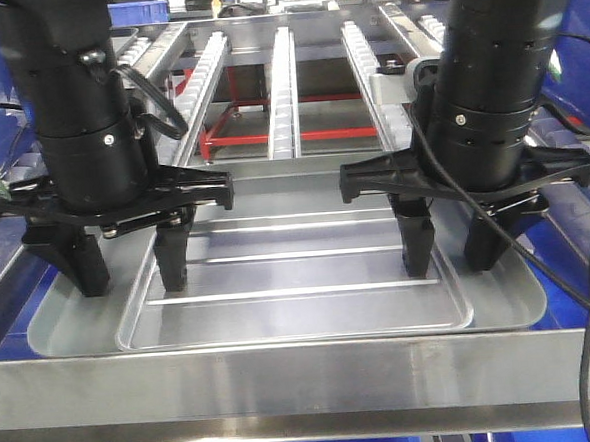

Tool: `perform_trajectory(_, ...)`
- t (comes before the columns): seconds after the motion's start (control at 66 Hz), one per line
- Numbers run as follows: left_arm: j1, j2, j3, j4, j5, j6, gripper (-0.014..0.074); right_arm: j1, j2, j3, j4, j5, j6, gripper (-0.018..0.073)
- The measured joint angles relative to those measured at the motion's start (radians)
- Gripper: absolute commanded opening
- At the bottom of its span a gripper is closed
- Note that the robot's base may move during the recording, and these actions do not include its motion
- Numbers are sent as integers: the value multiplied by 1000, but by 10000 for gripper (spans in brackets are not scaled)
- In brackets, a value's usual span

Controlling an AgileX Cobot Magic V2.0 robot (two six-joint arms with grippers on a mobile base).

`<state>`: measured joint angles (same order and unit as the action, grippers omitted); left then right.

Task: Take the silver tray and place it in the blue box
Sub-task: 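Close both grippers on the opposite side rims of the tray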

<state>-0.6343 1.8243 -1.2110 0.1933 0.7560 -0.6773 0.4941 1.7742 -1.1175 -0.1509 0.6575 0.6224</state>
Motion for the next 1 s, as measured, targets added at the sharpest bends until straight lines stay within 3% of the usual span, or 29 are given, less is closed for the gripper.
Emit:
perform_trajectory(0.682,0,2,-2,-5,-1,0,310,0,0,0,0,-10,0,426)
perform_trajectory(0.848,0,2,-2,-8,-2,0,202,0,0,0,0,-21,0,419)
perform_trajectory(1.0,0,2,-2,-14,-4,0,82,0,2,0,0,-23,0,265)
